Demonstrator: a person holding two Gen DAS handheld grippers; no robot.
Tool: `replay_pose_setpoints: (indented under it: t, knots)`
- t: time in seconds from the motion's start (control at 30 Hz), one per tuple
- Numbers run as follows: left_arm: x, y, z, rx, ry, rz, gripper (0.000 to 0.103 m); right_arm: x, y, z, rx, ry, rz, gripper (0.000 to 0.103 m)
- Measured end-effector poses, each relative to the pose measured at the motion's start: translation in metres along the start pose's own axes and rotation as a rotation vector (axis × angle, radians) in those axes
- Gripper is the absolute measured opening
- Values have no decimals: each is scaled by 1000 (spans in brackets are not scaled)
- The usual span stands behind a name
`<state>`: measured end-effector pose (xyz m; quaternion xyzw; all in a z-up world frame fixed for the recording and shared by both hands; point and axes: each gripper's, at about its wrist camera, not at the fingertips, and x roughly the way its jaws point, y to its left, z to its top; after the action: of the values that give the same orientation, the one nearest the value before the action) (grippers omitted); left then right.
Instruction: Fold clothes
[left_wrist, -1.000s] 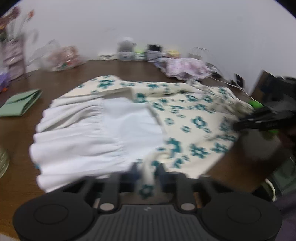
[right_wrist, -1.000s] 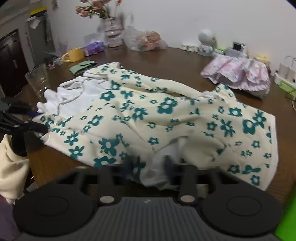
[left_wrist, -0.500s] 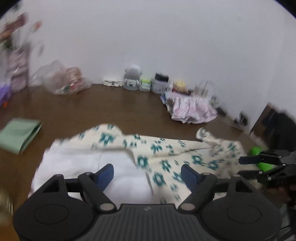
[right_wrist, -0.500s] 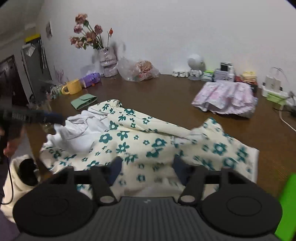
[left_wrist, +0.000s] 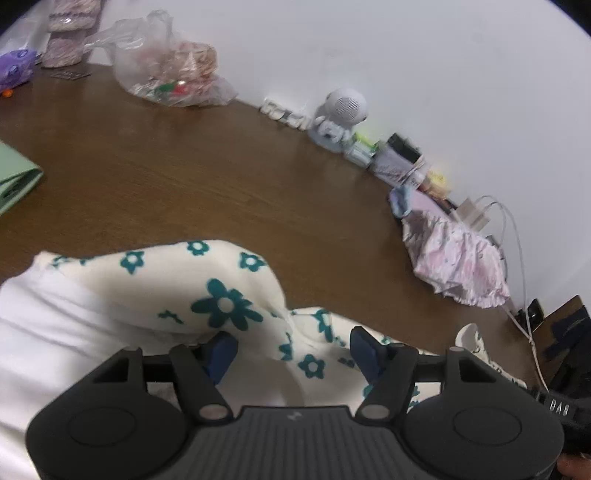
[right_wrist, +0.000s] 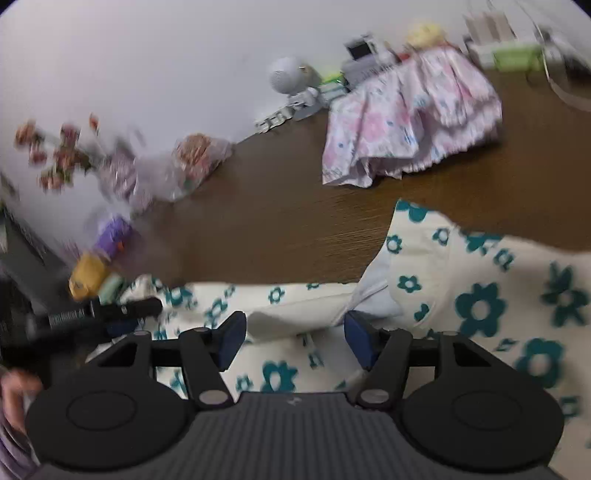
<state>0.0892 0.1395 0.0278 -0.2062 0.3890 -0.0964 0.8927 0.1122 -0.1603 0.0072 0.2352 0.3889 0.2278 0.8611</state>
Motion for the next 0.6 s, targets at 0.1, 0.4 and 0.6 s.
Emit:
replay_pose_setpoints:
  t: [0.1,0.4,0.6]
  knots:
    - [8,3,-4,-30,-9,-55,5,12,-6,0,46,-28,26,22]
    - [-3,19,-8,-112,-175,-26,3,3,1,-9,-31,-280,-27,3]
    - [-3,9,-10,-39,-124,90,30,1,13,-7,-112,-160,-117,59]
